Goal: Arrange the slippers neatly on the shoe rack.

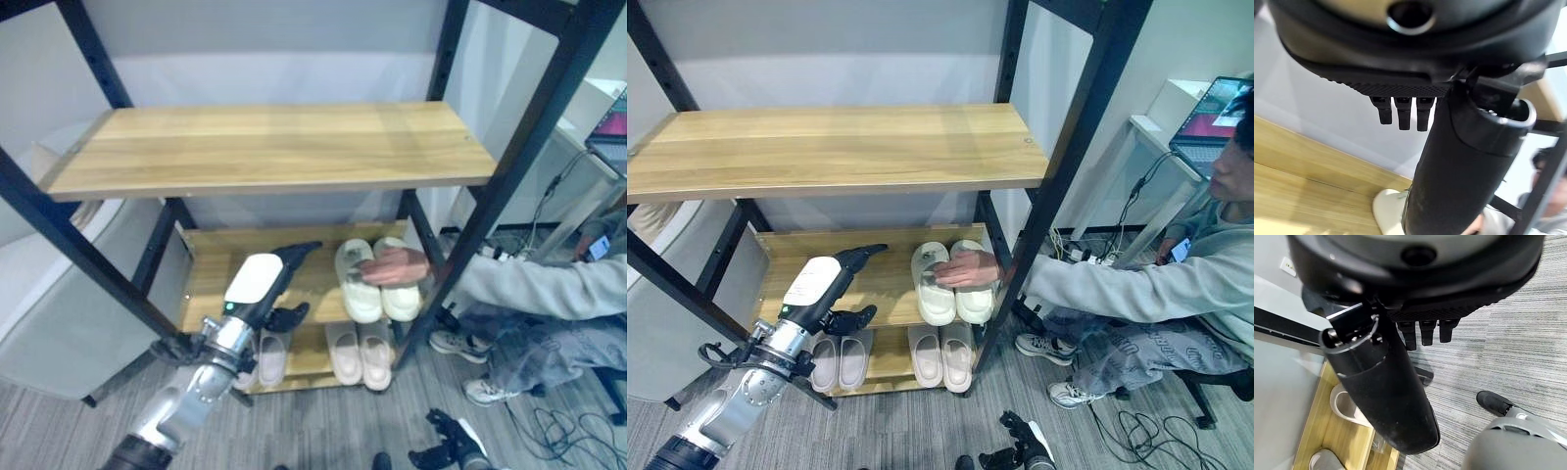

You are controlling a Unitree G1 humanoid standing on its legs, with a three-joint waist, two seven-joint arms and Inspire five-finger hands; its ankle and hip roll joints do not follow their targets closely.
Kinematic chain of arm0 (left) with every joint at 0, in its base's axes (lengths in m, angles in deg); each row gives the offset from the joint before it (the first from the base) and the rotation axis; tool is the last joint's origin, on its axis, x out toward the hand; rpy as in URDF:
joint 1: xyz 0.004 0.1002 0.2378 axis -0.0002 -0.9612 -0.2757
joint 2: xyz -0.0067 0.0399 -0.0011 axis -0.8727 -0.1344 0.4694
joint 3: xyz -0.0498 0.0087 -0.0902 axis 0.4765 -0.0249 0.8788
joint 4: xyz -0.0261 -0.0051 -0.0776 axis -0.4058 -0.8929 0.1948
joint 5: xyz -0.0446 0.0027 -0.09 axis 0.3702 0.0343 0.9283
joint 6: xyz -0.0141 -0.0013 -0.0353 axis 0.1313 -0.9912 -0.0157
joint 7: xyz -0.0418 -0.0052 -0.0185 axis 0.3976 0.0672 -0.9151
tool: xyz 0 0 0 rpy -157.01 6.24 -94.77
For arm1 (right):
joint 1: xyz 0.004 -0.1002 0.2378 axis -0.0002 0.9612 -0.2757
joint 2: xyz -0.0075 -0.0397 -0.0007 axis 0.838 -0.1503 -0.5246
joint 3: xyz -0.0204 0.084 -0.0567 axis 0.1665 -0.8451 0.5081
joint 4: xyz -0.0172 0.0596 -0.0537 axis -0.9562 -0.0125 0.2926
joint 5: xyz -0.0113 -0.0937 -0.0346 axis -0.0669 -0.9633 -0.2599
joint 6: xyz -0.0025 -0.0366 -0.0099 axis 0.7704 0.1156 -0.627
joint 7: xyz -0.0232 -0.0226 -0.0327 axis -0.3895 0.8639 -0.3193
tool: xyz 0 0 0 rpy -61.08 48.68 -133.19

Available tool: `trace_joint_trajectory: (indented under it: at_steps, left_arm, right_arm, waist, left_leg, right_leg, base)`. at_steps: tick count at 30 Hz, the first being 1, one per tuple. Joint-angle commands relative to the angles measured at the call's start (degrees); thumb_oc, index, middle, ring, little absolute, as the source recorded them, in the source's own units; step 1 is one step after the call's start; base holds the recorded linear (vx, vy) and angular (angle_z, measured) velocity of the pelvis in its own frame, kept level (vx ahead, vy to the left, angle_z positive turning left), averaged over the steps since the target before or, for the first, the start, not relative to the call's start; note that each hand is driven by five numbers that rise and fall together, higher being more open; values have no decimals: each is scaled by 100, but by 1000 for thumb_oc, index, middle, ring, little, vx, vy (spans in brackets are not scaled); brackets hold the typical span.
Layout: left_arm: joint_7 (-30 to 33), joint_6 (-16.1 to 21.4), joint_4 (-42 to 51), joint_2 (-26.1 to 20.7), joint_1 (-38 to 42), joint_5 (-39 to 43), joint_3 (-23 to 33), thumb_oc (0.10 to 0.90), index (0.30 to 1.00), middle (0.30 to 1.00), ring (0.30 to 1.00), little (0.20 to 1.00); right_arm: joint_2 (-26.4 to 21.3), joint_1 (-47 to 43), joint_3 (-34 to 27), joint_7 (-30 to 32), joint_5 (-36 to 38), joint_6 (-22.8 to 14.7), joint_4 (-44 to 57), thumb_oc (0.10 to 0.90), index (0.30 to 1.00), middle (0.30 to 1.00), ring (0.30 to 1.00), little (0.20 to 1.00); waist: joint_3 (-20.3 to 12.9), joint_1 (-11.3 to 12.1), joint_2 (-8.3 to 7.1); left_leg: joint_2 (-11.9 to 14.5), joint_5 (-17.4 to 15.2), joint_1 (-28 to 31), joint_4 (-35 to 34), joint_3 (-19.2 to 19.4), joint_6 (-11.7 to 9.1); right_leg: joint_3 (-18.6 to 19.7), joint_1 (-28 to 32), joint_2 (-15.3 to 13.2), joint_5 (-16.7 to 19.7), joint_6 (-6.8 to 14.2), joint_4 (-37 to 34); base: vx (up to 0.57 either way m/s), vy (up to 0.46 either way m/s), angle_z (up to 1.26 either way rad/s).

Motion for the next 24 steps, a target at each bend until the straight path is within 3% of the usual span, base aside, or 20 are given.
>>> trace_joint_trajectory:
  at_steps: [1, 13, 19, 24]
  left_arm:
    - [-2, 413, 279, -21, 138, 636, 432, 800, 900, 900, 900, 900]
    - [-125, 370, 219, 11, -356, 755, 607, 800, 900, 900, 900, 900]
    - [9, 304, 115, -17, -94, 500, 615, 800, 900, 900, 900, 900]
    - [346, 76, -373, 16, 783, -81, 351, 800, 900, 900, 900, 900]
  right_arm:
    - [-116, -366, 19, 169, -136, -268, 34, 800, 900, 900, 900, 900]
    - [-82, -413, 45, 229, -159, -237, -33, 800, 900, 900, 900, 900]
    - [-91, -430, 158, 194, -206, -230, 82, 800, 900, 900, 900, 900]
    - [-138, -420, 224, 189, -177, -237, 161, 800, 900, 900, 900, 900]
  waist:
    - [-266, 55, 58]
    - [-262, 145, 33]
    - [-259, 160, 11]
    - [-271, 89, 5]
  left_leg:
    - [92, -384, 47, -1, -397, -192]
    - [58, -389, 51, -1, -458, -165]
    - [64, -369, 48, -1, -490, -165]
    - [98, -325, 11, -1, -494, -194]
  right_leg:
    - [-366, 63, -350, -349, 573, 85]
    - [-388, 78, -369, -303, 578, 60]
    - [-417, 99, -359, -306, 567, 65]
    - [-424, 66, -329, -316, 558, 63]
  base:
    - [-37, 2, 3]
    - [-8, 3, 0]
    - [13, -4, 0]
    - [28, -14, 3]
